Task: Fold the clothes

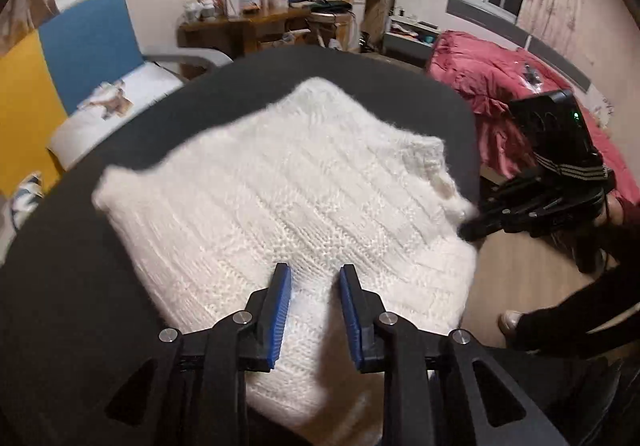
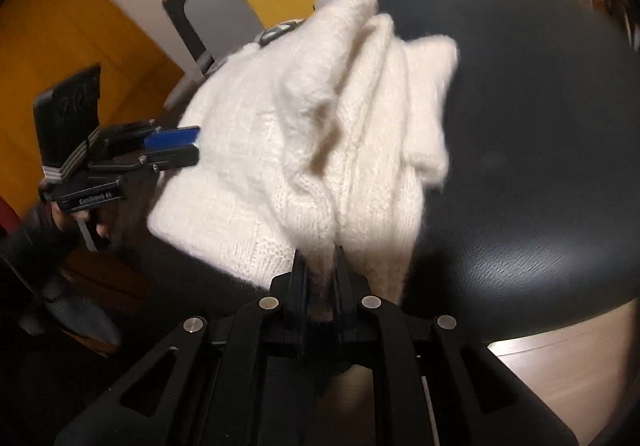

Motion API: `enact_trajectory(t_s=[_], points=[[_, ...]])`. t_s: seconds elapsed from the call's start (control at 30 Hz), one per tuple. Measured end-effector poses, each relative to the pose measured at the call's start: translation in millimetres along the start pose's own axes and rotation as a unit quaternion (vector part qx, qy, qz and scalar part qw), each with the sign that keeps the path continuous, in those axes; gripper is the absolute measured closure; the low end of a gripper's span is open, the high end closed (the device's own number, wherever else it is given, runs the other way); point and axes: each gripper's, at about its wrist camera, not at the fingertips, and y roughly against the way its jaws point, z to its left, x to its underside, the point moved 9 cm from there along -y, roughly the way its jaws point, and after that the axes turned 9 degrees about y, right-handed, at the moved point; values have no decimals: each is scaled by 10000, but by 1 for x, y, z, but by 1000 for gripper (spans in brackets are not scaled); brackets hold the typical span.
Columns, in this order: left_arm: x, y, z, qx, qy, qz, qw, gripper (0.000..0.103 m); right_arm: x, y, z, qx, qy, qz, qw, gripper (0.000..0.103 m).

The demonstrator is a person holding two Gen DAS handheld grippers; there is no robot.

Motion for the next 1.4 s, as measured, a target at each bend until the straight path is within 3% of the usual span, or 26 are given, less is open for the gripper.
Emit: enact_trajectory(t_s=[0.07,0.17,0.27,0.33,0.37,0.5,0.6,0.77,0.83,0.93,1.0,1.07,1.1,1.13,1.17,1.27,1.4], points=[[-7,8,-9,91,-77,-233,9997,78,0,1,-1,3,-28,-69,10000,91],[-4,-5,-14,-238,-408,-75,9989,79,-3,16,-1,170,131,-199,9996,82],[-2,-13,-18,-283,-460,-76,9985,78,-24,52,8,670,649,-754,9928,67],[-3,-13,-17,-241,-357,-145,9990,78,-43,62,27,709,867,-958,9891,49],[-4,-13,-16,-221,-306,-163,9992,78,-49,54,29,673,823,-917,9901,48],[-2,-11,-16,-228,-284,-260,9990,78,-67,10,33,479,526,-603,9956,48],[3,-14,-17,-254,-352,-209,9988,76,-63,-6,33,569,632,-384,9956,94],[11,-16,-26,0,-378,-85,9993,75,-75,-1,21,1265,1008,-455,9858,95],[13,-13,-32,30,-430,-174,9989,75,-60,-22,-5,1299,633,-74,9895,96],[19,-16,-36,-159,-636,-169,9977,75,-53,-23,-13,1009,258,-268,9942,95],[15,-15,-34,-121,-467,-169,9987,75,-54,-19,-11,974,250,-289,9945,91],[8,-9,-30,-3,-162,-257,9995,75,-58,-6,-8,988,280,-345,9941,82],[4,-4,-28,-4,-45,-357,9994,75,-62,3,-7,1076,339,-467,9925,69],[0,1,-27,20,32,-466,9989,75,-68,16,0,1253,568,-671,9882,56],[-3,7,-27,52,103,-574,9983,75,-76,30,9,1452,844,-896,9817,52],[-12,14,-20,-64,269,-862,9959,75,-109,39,46,1449,1528,-1230,9698,52],[-21,12,-11,-131,556,-999,9934,74,-136,3,80,1215,2298,-903,9614,52]])
